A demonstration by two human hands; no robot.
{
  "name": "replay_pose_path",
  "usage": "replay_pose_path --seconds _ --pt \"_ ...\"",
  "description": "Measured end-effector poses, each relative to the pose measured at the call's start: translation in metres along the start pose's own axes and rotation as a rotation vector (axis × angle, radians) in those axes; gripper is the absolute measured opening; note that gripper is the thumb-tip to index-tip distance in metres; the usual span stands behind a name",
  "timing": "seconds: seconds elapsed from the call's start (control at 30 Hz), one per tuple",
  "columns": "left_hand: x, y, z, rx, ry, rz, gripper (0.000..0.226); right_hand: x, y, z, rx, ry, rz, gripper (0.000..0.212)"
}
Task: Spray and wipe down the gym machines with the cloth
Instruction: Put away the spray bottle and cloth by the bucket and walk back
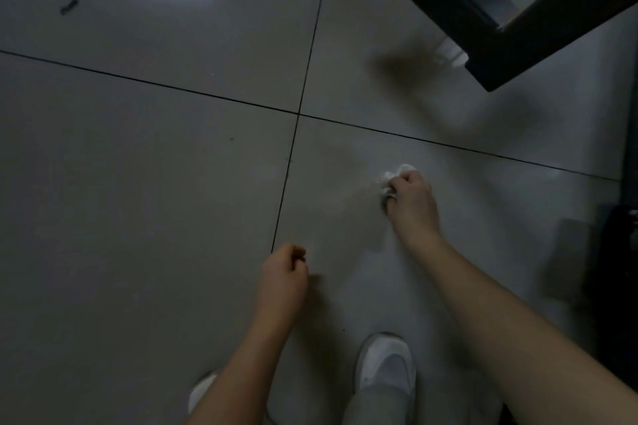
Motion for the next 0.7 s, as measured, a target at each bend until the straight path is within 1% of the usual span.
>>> replay_pose_path --seconds 0.07,0.33,0.47,0.63,0.7 --pt "0.004 0.005 -0.011 0.016 -0.004 0.001 0.024 0.004 0.01 0.005 -0.038 -0.015 0.002 0.019" --pt "0.047 0.053 -0.066 -0.012 -0.05 0.003 0.022 0.038 0.088 0.051 -0.013 0.169 -0.043 0.011" --pt "0.077 0.088 -0.093 -0.009 -0.053 -0.002 0.024 0.061 0.136 0.078 -0.042 0.171 -0.046 0.01" --pt "0.124 0.147 -0.139 0.057 -0.036 -0.026 0.024 0.1 0.214 0.125 -0.141 0.163 -0.005 0.025" --pt "0.14 0.17 -0.159 0.072 -0.034 -0.037 0.024 0.112 0.247 0.14 -0.183 0.135 -0.005 0.027"
Point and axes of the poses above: each hand's wrist, its own x-axis away from the middle knuckle, its own y-axis out of the back of the hand, z = x × y, the point moved 8 cm from there along -x, towards the middle knuckle, and after that the axes turned 8 degrees about -z, right-handed, at the moved point
